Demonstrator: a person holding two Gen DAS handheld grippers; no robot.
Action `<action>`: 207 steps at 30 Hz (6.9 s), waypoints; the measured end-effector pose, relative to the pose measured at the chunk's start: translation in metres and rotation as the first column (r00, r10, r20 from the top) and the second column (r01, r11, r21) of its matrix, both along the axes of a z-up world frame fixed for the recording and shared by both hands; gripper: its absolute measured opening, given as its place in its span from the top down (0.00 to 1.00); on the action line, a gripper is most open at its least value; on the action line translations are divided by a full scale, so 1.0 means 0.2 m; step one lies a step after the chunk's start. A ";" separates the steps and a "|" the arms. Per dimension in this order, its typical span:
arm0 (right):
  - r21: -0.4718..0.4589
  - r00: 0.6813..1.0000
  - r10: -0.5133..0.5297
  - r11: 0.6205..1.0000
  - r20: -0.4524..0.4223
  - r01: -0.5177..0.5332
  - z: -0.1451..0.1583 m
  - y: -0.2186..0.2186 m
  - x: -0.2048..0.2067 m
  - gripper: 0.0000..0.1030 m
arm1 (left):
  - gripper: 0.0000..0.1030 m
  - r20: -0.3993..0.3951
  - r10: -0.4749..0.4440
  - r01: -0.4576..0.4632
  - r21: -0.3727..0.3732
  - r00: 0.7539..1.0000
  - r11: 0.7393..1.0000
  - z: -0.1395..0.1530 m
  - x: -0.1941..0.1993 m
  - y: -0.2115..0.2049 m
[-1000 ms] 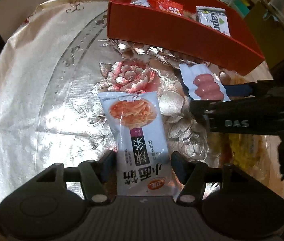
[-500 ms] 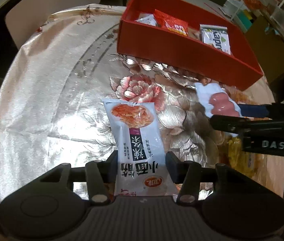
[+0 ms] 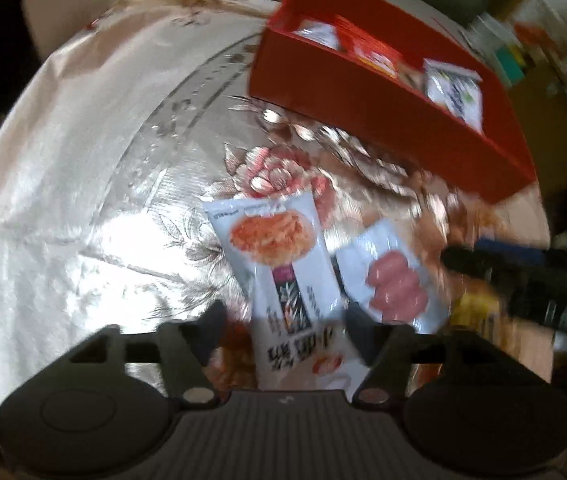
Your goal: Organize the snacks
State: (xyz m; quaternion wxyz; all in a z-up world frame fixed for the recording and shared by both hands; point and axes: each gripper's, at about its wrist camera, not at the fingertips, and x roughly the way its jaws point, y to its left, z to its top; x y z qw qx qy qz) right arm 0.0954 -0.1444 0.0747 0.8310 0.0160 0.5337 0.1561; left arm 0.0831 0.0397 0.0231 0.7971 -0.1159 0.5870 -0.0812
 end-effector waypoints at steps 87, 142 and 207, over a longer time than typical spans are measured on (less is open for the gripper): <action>0.084 0.948 -0.179 0.983 0.264 0.162 0.28 -0.17 0.05 0.28 | 0.70 0.366 -0.127 0.108 0.070 0.922 0.992 0.43 0.27 -0.30; 0.051 0.944 -0.261 0.965 0.204 0.256 0.04 -0.28 0.43 0.28 | 0.69 0.367 -0.137 0.085 0.155 0.920 0.984 0.26 0.71 -0.43; 0.046 0.934 -0.310 0.951 0.176 0.307 0.20 -0.63 -0.35 0.15 | 0.47 0.134 -0.433 0.423 0.100 0.891 0.901 0.12 -0.26 -0.86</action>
